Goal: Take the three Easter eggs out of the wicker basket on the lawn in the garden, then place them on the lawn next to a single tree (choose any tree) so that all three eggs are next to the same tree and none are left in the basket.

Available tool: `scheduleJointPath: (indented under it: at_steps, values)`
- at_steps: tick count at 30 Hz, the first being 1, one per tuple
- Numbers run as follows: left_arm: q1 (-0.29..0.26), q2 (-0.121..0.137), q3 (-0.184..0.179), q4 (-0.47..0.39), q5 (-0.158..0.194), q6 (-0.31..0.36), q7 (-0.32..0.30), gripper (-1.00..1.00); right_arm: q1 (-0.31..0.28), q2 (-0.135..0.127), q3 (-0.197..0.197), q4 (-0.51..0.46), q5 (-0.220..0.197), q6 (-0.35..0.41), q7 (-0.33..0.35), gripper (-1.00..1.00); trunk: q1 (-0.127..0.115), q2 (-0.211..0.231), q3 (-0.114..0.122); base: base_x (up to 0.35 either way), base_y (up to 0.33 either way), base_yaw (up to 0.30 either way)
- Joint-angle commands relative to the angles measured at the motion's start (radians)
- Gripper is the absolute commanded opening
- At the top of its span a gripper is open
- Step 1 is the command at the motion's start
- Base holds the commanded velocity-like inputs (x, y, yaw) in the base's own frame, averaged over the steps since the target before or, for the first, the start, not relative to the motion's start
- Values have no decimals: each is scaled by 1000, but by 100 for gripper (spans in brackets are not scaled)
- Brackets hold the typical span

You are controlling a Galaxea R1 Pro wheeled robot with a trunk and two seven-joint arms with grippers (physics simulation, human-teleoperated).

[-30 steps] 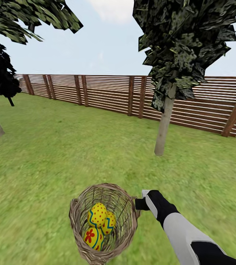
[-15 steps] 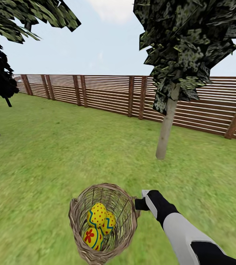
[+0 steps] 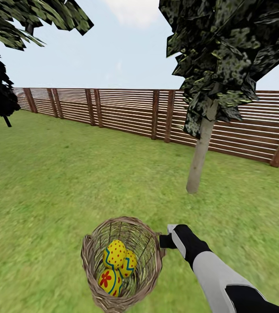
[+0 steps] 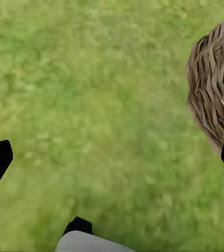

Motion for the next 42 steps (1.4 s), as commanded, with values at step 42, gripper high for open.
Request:
scheduleJointPath:
  at_steps: [42]
  values:
    - [-120, 82, 24, -253, 23, 237, 96, 100, -1, 3, -8, 0, -16, 4, 71, -100, 1, -1, -2, 337, 19, -16]
